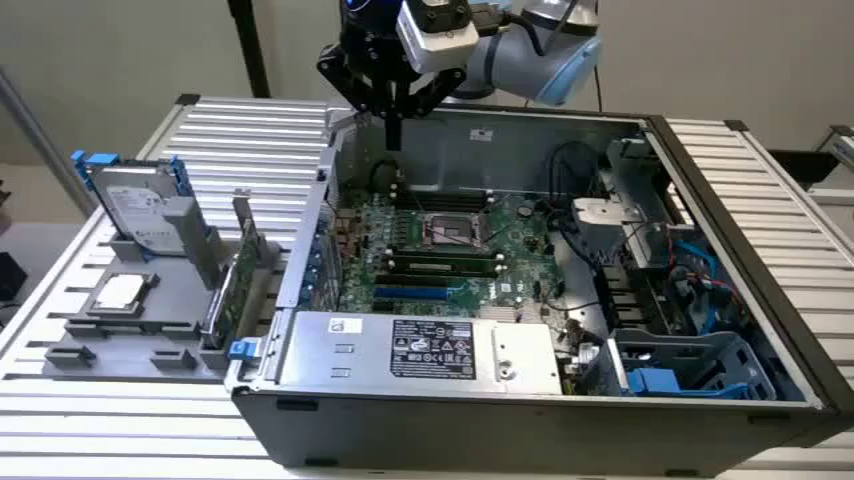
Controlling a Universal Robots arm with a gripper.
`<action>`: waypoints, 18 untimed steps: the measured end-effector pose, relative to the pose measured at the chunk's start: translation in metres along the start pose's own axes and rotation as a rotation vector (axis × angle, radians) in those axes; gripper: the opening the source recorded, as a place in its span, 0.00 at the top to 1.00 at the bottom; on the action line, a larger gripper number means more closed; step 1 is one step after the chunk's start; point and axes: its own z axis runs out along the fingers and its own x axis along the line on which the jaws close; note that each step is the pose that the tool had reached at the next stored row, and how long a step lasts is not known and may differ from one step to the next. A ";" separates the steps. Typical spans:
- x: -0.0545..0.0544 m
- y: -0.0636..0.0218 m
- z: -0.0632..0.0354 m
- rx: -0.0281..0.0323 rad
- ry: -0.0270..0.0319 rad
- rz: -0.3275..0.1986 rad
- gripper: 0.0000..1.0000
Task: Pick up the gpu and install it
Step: 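Reach for the gpu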
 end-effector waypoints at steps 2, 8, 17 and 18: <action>0.000 0.0000 0.0000 0.0000 0.0000 0.000 1.00; 0.000 0.0000 0.0000 0.0000 -0.0001 0.000 1.00; 0.030 -0.0148 -0.0010 0.0030 -0.0002 0.000 1.00; 0.034 -0.0163 -0.0011 0.0034 -0.0002 0.000 1.00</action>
